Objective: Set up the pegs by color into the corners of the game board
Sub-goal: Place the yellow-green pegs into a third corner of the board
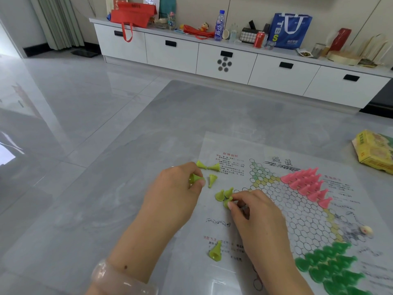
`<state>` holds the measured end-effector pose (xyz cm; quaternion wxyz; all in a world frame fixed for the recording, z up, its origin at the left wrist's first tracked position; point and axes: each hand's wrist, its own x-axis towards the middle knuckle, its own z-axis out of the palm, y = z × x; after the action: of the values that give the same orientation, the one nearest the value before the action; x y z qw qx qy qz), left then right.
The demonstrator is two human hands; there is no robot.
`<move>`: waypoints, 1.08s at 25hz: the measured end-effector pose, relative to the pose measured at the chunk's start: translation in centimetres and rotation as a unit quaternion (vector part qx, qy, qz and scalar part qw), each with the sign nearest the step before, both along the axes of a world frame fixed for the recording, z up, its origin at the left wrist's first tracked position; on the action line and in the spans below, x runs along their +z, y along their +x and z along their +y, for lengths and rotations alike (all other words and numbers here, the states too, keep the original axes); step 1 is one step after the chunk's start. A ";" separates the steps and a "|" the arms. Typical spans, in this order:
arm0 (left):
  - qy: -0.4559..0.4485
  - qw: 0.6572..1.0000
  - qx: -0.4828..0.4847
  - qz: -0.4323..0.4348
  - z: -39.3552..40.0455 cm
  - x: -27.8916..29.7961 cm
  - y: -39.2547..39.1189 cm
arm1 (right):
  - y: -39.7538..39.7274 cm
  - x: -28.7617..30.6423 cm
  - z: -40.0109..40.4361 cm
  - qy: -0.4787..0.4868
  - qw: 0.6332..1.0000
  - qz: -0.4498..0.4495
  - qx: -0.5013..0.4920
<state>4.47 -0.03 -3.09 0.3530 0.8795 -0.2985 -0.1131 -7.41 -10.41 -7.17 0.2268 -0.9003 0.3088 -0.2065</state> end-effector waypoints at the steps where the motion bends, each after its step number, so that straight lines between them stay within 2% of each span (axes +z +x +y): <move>1: -0.002 1.000 -0.013 0.006 -0.1 0.1 -0.1 | -0.1 0.0 0.0 0.000 1.000 0.002 0.003; 4: -0.005 0.998 -0.056 0.030 -0.2 0.1 -0.5 | -0.7 0.7 -0.4 -0.010 1.000 -0.010 -0.003; 6: -0.014 0.996 -0.079 0.047 -0.3 0.1 -0.9 | -1.0 1.5 -0.5 0.016 0.999 -0.035 0.005; 8: -0.033 0.992 -0.108 0.055 -0.5 0.2 -1.3 | -1.0 2.4 -0.3 0.116 0.989 -0.092 0.030; 11: -0.048 0.985 -0.156 0.057 -0.7 0.3 -1.9 | -0.8 3.6 0.4 0.289 0.945 -0.138 0.064; 14: -0.047 0.981 -0.179 0.051 -0.8 0.1 -2.1 | -0.8 3.8 0.4 0.361 0.917 -0.150 0.082; 20: -0.048 0.983 -0.168 0.057 -1.2 0.0 -2.4 | -0.5 3.6 0.3 0.359 0.914 -0.178 0.072; 22: -0.049 0.985 -0.119 0.112 -1.2 0.2 -2.7 | -0.5 3.5 -0.4 0.318 0.928 -0.189 0.037; 23: -0.063 0.981 -0.076 0.167 -1.3 0.4 -2.8 | -0.6 3.3 -0.9 0.289 0.939 -0.186 0.011; 24: -0.096 0.965 -0.030 0.244 -1.4 0.7 -2.7 | -0.6 3.2 -1.4 0.264 0.947 -0.180 -0.014; 25: -0.149 0.932 0.013 0.331 -1.5 1.0 -2.5 | -0.6 3.0 -1.9 0.242 0.954 -0.173 -0.035; 27: -0.261 0.834 0.086 0.478 -1.5 1.3 -1.8 | -0.6 2.5 -2.6 0.200 0.966 -0.151 -0.062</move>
<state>2.68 -1.49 -1.83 0.6767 0.6133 -0.0342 -0.4059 -8.03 -12.99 -4.64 0.4330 -0.7740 0.3616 -0.2874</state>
